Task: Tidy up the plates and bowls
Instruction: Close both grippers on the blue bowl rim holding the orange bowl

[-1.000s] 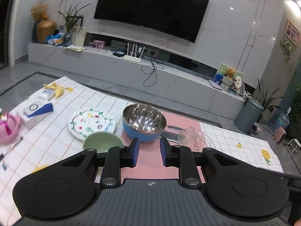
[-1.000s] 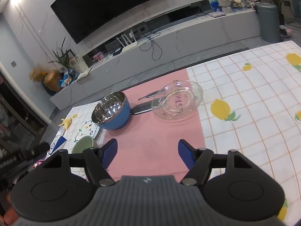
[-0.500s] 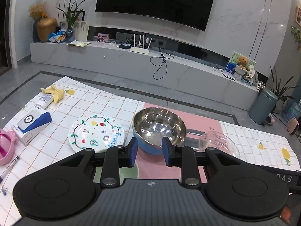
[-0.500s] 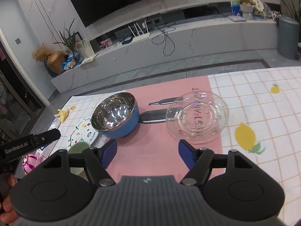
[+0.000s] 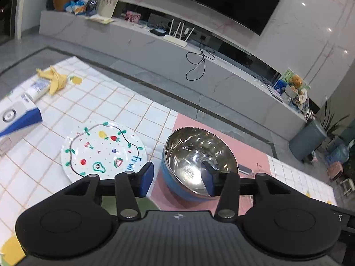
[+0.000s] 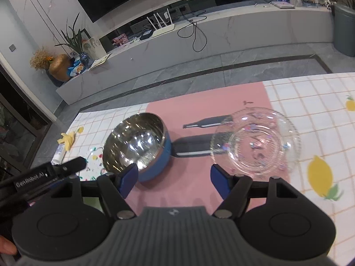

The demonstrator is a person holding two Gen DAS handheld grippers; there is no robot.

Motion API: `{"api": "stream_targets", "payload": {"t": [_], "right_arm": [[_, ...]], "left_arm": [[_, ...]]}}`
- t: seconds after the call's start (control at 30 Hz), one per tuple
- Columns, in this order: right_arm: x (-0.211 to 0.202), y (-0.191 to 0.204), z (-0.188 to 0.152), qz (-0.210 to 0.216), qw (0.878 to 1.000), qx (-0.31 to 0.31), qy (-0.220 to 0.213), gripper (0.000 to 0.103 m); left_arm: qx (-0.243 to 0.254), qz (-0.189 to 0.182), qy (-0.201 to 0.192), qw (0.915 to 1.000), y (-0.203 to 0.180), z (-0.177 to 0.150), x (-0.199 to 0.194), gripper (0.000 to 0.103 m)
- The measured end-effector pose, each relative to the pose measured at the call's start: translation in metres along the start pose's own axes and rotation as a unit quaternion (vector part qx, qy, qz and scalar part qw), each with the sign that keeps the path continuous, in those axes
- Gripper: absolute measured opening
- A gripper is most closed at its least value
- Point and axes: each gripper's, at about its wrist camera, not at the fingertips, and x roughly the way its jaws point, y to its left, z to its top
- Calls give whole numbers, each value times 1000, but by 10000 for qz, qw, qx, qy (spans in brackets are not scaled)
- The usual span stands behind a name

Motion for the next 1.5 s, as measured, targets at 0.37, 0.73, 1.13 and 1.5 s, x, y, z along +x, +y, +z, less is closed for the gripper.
{"api": "stream_targets", "payload": {"t": [0.37,0.73,1.13,1.5], "right_arm": [[43,2,19,-150,9991,325,207,62],[66,4,15,-285,9957,805,369,48],[64,17,11,-78,9978,565,344,8],[48,19,7,-320,9945,571,813,7]], "left_arm": [[-277,101,287,9992,7,7,40,56],[-418,283,533,9973,7,-2,59,42],[-308,209,530,9979,-2,-4,54,22],[-201,250,826,9961,-10,-9,35,21]]}}
